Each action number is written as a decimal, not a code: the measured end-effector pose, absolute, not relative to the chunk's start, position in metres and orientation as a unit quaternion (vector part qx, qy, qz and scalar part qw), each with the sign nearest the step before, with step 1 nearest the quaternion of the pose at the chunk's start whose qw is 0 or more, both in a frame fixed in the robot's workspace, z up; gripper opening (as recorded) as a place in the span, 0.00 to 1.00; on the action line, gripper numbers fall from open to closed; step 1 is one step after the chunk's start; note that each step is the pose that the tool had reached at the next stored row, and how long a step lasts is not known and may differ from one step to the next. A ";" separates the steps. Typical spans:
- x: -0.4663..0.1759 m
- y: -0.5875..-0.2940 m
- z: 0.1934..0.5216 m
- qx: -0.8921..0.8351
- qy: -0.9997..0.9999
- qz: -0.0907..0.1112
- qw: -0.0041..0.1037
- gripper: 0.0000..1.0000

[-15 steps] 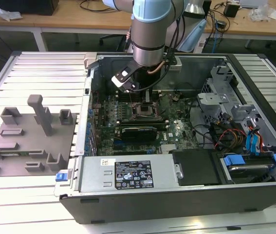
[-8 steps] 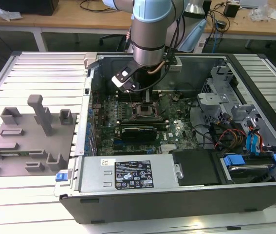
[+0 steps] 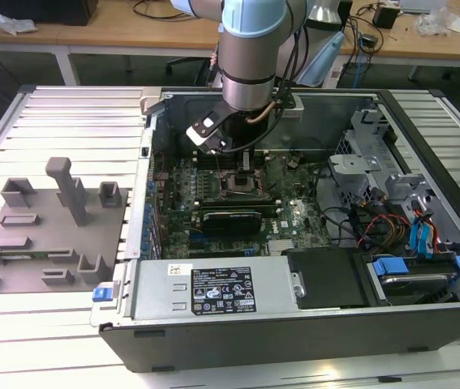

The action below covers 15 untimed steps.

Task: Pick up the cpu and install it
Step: 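Place the cpu into insertion slot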

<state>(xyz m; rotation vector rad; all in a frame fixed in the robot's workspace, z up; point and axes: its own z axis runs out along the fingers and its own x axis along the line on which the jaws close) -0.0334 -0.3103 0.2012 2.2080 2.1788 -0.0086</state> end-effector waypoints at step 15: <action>-0.033 -0.310 0.250 0.712 0.702 -0.001 0.020 0.11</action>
